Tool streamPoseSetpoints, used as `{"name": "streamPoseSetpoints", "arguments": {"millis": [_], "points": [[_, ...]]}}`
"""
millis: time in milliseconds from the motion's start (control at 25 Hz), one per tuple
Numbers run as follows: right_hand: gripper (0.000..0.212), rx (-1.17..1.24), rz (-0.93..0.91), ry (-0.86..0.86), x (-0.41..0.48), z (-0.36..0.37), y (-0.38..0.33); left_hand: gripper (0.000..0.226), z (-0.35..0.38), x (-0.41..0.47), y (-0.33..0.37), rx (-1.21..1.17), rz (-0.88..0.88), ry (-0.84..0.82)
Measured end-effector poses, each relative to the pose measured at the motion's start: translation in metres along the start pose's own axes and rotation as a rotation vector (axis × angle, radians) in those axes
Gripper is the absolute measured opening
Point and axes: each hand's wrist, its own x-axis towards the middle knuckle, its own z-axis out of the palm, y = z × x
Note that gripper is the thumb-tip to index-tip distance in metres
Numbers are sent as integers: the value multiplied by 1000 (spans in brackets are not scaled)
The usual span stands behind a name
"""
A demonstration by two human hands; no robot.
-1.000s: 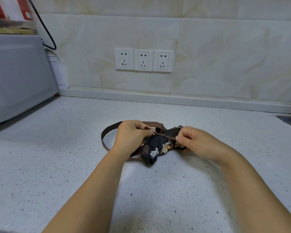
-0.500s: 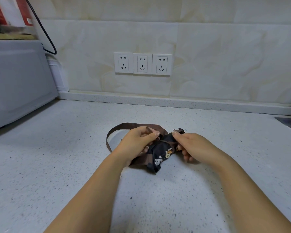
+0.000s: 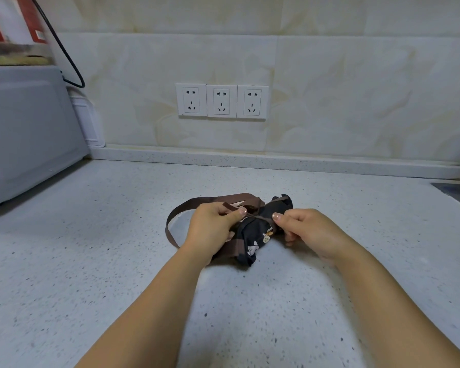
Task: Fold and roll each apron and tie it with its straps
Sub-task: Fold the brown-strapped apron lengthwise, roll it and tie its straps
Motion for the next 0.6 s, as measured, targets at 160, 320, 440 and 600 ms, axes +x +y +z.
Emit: {"name": "streamPoseSetpoints", "arguments": {"millis": [160, 320, 440, 600], "points": [[44, 9, 53, -15, -3, 3, 1, 12, -5, -2, -3, 81, 87, -69], [41, -52, -7, 48, -1, 7, -2, 11, -6, -3, 4, -49, 133, -226], [33, -34, -95, 143, -1, 13, -6, 19, -6, -6, 8, -128, 91, -331], [28, 149, -95, 47, -5, 15, -12, 12, -4, -7, 9, -79, 101, -295]]}}
